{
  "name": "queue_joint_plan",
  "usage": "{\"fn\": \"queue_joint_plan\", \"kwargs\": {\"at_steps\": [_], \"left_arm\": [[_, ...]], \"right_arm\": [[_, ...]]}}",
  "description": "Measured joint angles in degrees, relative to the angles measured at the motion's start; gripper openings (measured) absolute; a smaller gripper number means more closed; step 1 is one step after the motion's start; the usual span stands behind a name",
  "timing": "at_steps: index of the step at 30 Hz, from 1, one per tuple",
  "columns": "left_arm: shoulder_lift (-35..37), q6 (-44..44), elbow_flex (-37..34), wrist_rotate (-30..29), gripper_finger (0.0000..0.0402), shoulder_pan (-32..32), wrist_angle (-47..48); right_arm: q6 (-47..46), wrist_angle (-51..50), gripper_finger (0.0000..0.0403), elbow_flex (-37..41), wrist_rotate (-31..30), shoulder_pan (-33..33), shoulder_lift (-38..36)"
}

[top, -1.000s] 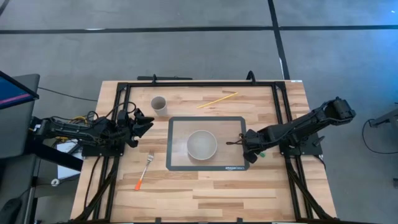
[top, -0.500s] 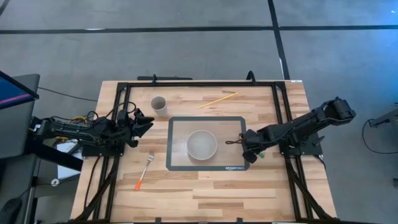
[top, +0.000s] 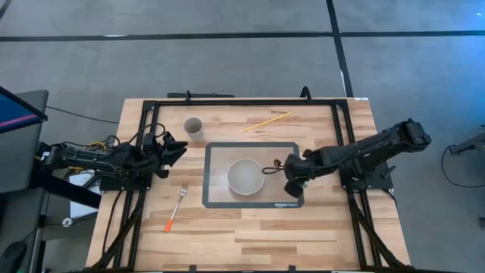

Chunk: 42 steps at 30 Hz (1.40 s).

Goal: Pick & Place Utensil
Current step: Put the green spoon into the white bowl

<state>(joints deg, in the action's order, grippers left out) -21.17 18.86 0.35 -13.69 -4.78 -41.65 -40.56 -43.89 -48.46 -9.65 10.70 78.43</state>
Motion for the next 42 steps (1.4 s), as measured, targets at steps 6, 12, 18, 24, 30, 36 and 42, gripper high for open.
{"fn": "queue_joint_plan", "kwargs": {"at_steps": [6, 12, 18, 24, 30, 36, 42], "left_arm": [[-3.28, 1.56, 0.08, 2.6, 0.0129, -0.04, 0.01], [-14.64, 0.43, 5.94, 1.55, 0.0084, -0.02, 0.02], [-28.67, -8.38, 15.33, 10.14, 0.001, -1.79, -0.03], [-40.74, -18.32, 19.11, 12.15, 0.0006, -4.97, 1.08], [-50.42, -19.97, 19.32, 12.19, 0.0006, -7.66, 0.81], [-57.16, -18.16, 19.32, 3.88, 0.0006, -7.32, -1.51], [-62.2, -14.11, 19.62, 2.79, 0.0005, -6.69, -6.12]], "right_arm": [[1.8, -1.49, 0.0002, -8.15, 2.12, -0.64, 2.58], [7.57, -4.48, 0.0001, -18.5, 7.63, -2.62, 13.35], [16.11, -15.34, 0.0001, -32.59, 11.72, -3.39, 25.58], [20.07, -25.13, 0.0002, -44.41, 11.09, -4.61, 31.91], [22.54, -23.51, 0.0002, -47.09, 13.24, -5.33, 32.57], [22.54, -21.53, 0.0002, -47.09, 14.26, -6.49, 34.13], [23.35, -20.9, 0.0002, -47.07, 17.91, -6.54, 38.0]]}}
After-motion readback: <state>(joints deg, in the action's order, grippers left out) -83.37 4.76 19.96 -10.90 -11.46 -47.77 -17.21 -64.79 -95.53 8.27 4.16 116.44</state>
